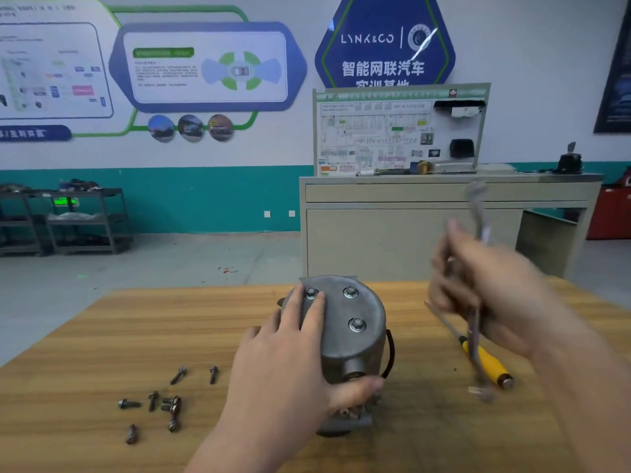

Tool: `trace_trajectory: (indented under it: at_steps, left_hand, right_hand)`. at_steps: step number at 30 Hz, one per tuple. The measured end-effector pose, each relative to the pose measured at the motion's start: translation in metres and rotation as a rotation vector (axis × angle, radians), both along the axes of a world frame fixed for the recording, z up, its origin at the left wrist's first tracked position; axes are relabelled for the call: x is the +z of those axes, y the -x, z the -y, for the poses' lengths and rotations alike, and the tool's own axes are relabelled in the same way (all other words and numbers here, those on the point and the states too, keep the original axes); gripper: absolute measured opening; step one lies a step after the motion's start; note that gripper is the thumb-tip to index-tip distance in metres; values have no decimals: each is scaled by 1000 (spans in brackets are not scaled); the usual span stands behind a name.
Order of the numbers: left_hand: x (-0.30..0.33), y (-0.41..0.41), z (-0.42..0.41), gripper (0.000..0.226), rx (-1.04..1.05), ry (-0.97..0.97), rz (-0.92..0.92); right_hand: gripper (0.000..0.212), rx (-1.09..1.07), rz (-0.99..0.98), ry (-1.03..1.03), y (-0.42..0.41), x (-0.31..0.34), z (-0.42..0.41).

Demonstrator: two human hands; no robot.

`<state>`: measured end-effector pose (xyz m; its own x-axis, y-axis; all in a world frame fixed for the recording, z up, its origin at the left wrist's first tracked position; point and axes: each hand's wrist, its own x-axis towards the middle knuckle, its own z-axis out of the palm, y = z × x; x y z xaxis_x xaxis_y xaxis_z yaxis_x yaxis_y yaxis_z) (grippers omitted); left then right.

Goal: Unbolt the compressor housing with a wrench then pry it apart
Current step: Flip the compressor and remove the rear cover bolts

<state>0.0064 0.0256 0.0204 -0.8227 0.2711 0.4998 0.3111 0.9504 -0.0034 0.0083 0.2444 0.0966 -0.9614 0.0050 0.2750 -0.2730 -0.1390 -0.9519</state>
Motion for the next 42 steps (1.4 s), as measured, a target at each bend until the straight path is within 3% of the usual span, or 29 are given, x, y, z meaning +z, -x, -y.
trace_trajectory:
  at_steps: [3,5,12,16,22,26,29,32,35,37,39,40,42]
  left_hand:
    - [1,-1,-4,116,-6,6,2]
    - [1,0,-7,116,-9,19,-9]
    - [-1,-2,-21,114,48,9,-32]
    - [-2,-6,-30,115,100,-23,-18]
    - [4,-14,-40,110,146,-47,-5]
    - [10,-17,-37,102,117,-79,16]
    - [12,-18,-33,93,66,-119,32]
    - [12,-14,-25,90,-6,-158,27]
    - [18,-3,-9,88,-158,-103,-26]
    - [22,6,2,89,-258,-50,-88]
    - [17,13,6,95,-250,-69,-171]
    - [11,13,5,101,-207,-128,-179]
    - [-10,5,-8,114,-134,-372,-180]
  right_hand:
    - [53,13,11,-763,-11,-13,3]
    - [56,-3,-96,-999,-13,-22,5]
    - [37,-194,-65,-1153,-17,-16,2]
    - [41,-202,43,-1167,-19,-10,9]
    - [45,-392,109,-1377,-21,1,23]
    - [48,-806,-113,-1541,-23,-20,36]
    - [51,-962,-278,-1565,-18,-37,33]
    - [48,-853,-550,-1370,2,-39,16]
    - [39,-578,-703,-1252,31,-32,14]
    - [33,-422,-604,-1240,53,-24,25]
    - [69,-337,-349,-1268,66,-18,37]
    - [87,-294,-214,-1293,70,-15,41]
    - [90,-205,-68,-1358,72,-17,51]
